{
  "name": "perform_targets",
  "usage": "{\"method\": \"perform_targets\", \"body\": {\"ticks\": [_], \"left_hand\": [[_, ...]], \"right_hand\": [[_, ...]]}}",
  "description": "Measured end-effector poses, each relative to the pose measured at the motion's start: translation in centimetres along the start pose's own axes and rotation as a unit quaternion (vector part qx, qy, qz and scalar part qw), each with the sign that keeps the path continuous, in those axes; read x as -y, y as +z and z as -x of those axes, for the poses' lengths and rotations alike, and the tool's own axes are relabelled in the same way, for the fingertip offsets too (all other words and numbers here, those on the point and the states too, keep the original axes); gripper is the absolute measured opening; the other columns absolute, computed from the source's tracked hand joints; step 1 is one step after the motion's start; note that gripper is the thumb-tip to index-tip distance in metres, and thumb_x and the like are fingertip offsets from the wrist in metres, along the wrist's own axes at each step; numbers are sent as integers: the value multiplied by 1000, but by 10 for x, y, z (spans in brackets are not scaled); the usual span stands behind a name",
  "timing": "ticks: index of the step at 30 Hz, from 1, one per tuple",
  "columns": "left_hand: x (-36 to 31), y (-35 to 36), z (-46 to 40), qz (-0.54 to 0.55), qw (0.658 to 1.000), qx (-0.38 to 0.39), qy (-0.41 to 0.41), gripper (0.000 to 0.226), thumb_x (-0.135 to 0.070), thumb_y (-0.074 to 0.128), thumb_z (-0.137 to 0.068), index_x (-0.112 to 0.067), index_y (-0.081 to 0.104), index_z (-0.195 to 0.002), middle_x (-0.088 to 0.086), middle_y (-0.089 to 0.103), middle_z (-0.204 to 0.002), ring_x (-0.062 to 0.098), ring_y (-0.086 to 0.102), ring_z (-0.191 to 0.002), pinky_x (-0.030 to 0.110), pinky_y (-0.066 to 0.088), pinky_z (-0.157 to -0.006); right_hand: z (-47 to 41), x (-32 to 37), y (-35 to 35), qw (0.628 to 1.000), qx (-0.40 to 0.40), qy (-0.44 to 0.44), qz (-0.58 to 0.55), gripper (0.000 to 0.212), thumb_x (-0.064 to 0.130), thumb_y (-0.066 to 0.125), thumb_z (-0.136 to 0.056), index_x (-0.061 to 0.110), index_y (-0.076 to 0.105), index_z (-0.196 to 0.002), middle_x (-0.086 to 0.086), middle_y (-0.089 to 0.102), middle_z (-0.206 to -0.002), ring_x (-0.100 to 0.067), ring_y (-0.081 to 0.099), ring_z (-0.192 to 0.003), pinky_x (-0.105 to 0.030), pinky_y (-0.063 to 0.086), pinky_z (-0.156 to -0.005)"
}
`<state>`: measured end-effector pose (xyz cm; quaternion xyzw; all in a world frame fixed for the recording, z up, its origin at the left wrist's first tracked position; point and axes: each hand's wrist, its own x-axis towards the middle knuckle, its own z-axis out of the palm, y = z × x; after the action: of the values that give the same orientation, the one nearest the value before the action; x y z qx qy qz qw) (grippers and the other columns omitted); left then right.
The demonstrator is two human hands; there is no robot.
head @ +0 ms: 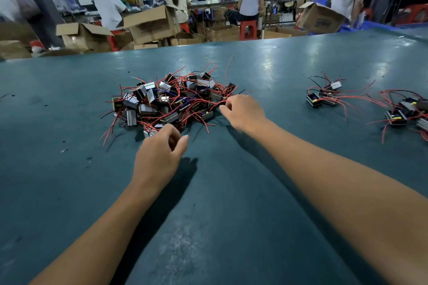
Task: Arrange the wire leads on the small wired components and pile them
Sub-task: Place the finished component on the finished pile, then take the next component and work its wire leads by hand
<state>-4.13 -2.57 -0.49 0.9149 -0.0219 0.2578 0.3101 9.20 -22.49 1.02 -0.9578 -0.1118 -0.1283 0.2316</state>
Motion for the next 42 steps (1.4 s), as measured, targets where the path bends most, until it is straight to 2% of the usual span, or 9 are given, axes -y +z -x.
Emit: {"method": "perform_targets", "body": {"ticks": [4,9,13,18,22,28,33,37,42], "left_hand": [[28,-13,-17,-95,990,-86,-66,28,-28,75,-87,-14,55,-98,2,59,-91,26,55,-83,38,44,-68],[50,-9,-25,-182,973,29,-136,66,-51,72,-86,-10,49,-132,15,55,-129,36,50,-120,49,41,-97],[48,-8,-27,-164,979,-15,-124,40,-46,69,-90,-14,55,-111,8,63,-110,32,58,-103,46,44,-86],[30,-8,-24,143,975,-31,-169,46,-37,71,-90,-20,44,-123,0,64,-96,16,65,-81,38,53,-73],[3,-11,-22,511,829,-35,-224,41,-17,58,-93,-17,41,-130,8,59,-101,20,69,-67,36,53,-69],[-15,-18,-14,641,752,70,-140,45,-16,49,-81,-14,58,-125,6,65,-95,20,65,-73,27,57,-66],[-18,-17,-5,605,778,152,-75,49,5,59,-73,-8,62,-121,7,60,-100,18,58,-90,25,53,-86],[-16,-16,-2,560,808,178,-46,51,10,66,-72,-11,57,-117,2,63,-99,15,58,-88,22,51,-81],[-20,-8,2,490,855,167,-28,49,7,73,-72,-14,49,-110,-3,67,-108,13,67,-95,25,55,-86]], "right_hand": [[0,15,11,996,37,-62,-44,26,36,57,-95,19,72,-108,-7,70,-104,-30,57,-106,-41,48,-93],[-3,20,19,990,89,-80,72,45,35,55,-96,29,53,-140,-10,57,-136,-35,44,-126,-46,39,-105],[-4,19,25,980,119,-86,135,54,35,51,-98,30,38,-149,-11,51,-142,-35,42,-129,-48,39,-105],[-12,23,23,981,126,-72,130,58,32,47,-99,33,27,-154,-13,45,-147,-37,38,-133,-50,33,-106],[-6,23,19,984,133,-69,92,57,27,47,-98,32,30,-152,-14,48,-144,-38,42,-130,-50,36,-104],[15,21,1,992,74,-85,-51,44,11,46,-97,20,50,-140,-7,68,-114,-29,60,-103,-38,48,-88],[36,20,-25,982,56,-73,-167,24,10,49,-97,17,67,-112,-8,70,-88,-26,63,-82,-37,48,-75],[60,20,-38,925,135,-27,-355,23,10,44,-103,4,66,-106,3,72,-79,-12,67,-71,-32,53,-65],[111,16,-48,856,220,-25,-467,23,14,60,-92,21,62,-114,-7,74,-96,-20,72,-86,-33,59,-68]]}}
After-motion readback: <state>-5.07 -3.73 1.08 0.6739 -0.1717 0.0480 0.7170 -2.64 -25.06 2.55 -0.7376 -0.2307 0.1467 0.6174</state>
